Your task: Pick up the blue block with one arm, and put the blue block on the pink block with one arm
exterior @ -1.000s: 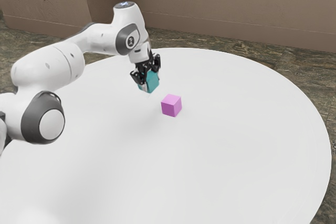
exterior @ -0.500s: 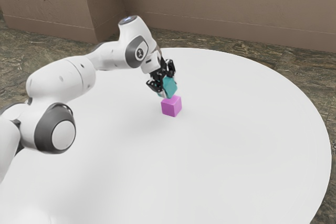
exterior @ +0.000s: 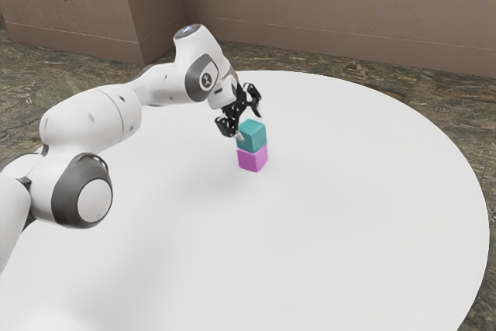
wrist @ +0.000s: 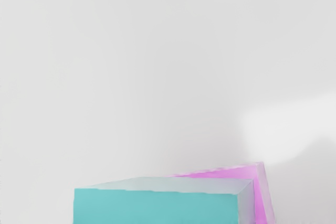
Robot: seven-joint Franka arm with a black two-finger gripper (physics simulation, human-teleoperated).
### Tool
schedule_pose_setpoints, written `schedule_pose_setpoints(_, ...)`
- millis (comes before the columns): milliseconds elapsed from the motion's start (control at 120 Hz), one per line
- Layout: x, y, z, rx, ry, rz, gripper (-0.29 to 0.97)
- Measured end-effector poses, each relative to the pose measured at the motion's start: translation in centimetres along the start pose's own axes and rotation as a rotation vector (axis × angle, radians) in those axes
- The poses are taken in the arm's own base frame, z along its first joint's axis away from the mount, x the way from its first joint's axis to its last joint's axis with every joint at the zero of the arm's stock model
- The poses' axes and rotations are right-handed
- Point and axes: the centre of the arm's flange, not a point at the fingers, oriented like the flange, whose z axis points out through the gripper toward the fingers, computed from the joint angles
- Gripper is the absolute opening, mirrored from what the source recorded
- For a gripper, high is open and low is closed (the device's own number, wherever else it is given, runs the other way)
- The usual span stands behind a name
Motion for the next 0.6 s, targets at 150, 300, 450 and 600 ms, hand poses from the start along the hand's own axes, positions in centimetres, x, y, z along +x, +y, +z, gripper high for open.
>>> schedule_pose_setpoints(150,2.5,-0.1,-6.9,-0.011,-0.012,0.027,0.66)
schedule_pose_setpoints(300,6.3,4.6,-24.1,-0.098,-0.104,0.002,0.67)
schedule_pose_setpoints(450,11.6,10.4,-34.6,-0.210,-0.209,-0.075,0.67)
schedule_pose_setpoints(600,11.3,12.1,-34.7,-0.308,-0.256,-0.223,0.68)
